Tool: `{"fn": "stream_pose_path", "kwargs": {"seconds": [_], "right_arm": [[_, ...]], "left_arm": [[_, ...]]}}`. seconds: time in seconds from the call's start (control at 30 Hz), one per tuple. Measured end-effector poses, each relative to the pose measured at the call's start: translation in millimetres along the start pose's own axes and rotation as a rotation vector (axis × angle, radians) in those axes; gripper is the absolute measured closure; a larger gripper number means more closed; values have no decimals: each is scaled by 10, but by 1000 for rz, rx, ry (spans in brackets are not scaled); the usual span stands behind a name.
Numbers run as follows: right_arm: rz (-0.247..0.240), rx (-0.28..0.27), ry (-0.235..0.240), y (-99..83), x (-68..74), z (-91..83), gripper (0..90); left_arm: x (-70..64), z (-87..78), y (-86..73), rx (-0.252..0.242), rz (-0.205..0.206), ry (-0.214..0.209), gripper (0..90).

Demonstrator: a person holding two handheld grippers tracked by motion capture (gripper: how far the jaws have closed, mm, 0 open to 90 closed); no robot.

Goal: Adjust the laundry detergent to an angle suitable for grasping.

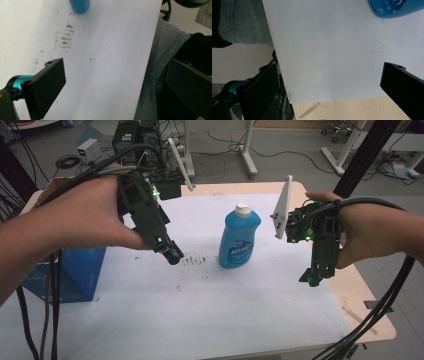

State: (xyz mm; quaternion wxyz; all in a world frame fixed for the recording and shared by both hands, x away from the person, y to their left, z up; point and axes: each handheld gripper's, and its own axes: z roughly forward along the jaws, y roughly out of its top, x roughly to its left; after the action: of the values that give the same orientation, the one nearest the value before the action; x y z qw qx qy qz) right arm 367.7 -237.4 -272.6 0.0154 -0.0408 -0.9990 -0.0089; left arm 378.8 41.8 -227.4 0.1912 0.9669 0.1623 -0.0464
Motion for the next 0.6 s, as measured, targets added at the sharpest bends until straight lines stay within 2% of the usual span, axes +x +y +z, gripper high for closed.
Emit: {"fn": "stream_pose_path", "kwargs": {"seconds": [0.17, 0.3, 0.6], "right_arm": [[1, 0, 1, -32, 23, 13, 14], [6, -2, -1, -51, 41, 11, 14], [20, -6, 0, -119, 61, 34, 14]], "left_arm": [[54, 62, 97, -15, -8, 9, 27], [93, 94, 157, -36, -17, 1, 27], [252, 276, 392, -79, -45, -14, 27]]}}
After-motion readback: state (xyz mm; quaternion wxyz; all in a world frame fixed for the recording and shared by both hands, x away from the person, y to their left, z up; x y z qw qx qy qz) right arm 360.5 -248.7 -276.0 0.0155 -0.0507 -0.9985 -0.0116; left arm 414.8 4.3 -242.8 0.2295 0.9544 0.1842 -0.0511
